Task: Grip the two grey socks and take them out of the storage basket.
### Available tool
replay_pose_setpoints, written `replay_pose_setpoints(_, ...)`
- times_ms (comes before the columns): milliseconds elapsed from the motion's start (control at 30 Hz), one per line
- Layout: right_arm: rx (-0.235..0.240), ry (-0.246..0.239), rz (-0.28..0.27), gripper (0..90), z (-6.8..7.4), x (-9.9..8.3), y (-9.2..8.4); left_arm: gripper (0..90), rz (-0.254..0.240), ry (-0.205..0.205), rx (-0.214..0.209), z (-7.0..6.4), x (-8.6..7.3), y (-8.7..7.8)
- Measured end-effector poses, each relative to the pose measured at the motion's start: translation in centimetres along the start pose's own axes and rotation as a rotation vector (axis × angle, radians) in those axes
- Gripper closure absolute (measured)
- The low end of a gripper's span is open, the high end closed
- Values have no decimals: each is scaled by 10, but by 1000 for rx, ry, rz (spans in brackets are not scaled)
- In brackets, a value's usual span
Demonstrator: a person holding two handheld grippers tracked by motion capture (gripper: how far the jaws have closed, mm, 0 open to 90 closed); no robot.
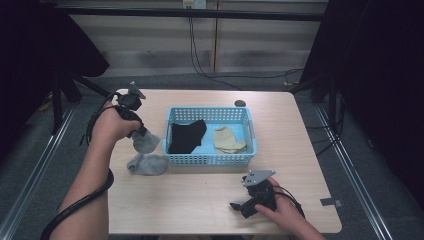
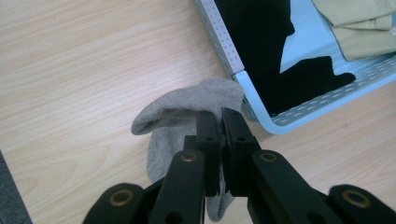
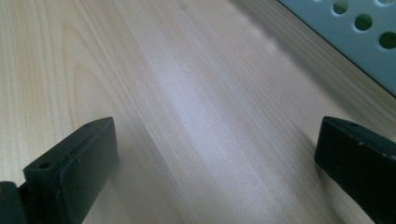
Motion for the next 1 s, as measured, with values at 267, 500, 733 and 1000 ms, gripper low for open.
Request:
replay_pose_setpoints(267,0,0,0,0,0,0,0,865,23,-8,-1,2,-3,16)
replay_pose_setpoints(500,0,0,0,0,0,0,0,865,28,-7,4,1,-3,27)
replay_pose_setpoints(733,0,0,0,0,0,0,0,863,32,-10,3,1,-4,40)
replay_pose_setpoints(1000,0,0,-2,0,0,0,0,785,30,-37,-4,1,-9,53)
Point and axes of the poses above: each handheld gripper's, and its own axes: y roughly forward along the jaws, x roughly out of its top, z roughly to its left, the point moved 2 cm from there along y, roughly forward along the jaws, and after that the axes turned 13 degrees about y, right-handed, at the moved point
